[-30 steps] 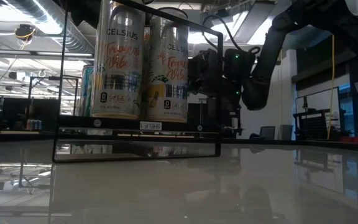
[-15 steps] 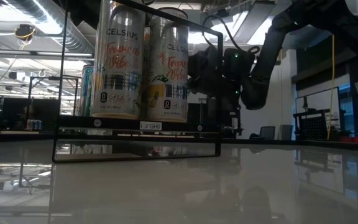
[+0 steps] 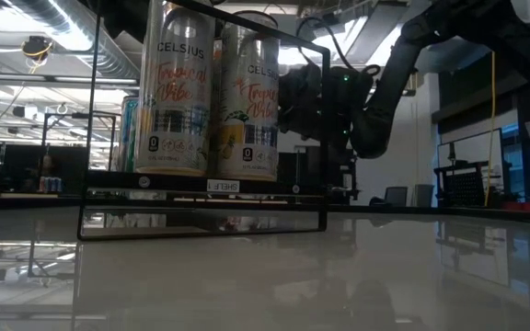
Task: Place canned beverage on shelf
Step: Put the green soda can on the shelf aligned with the other green soda can
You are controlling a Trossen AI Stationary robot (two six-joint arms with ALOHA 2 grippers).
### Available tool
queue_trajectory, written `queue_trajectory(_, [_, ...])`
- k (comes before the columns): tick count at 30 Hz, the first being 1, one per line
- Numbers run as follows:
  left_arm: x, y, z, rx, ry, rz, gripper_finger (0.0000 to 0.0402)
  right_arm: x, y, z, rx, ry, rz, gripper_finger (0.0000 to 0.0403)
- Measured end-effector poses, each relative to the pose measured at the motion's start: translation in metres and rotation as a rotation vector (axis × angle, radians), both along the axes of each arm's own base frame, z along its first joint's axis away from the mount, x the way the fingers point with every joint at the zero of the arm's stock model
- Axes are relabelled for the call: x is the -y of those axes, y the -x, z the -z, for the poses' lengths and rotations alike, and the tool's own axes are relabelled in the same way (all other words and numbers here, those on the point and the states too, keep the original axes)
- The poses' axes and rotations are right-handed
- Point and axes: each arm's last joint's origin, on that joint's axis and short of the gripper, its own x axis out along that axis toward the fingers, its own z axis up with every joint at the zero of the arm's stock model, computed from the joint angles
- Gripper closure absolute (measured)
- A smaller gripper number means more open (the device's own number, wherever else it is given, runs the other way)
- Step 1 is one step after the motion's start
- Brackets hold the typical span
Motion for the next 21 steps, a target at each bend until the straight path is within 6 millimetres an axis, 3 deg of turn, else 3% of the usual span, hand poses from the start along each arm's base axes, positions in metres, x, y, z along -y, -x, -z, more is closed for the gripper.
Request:
queue_trajectory(9, [0.0006, 0.0003, 0.0008, -0.012, -0.016, 0.006, 0.0086, 0.0006, -0.0011, 0.0028, -0.031, -0.013, 0.004, 0.0102])
queue_trajectory(21, [0.0005, 0.0003, 0.0013, -0.013, -0.024, 0.007, 0.0096, 0.0014, -0.0019, 0.0047, -0.060, -0.041, 0.010, 0.0102])
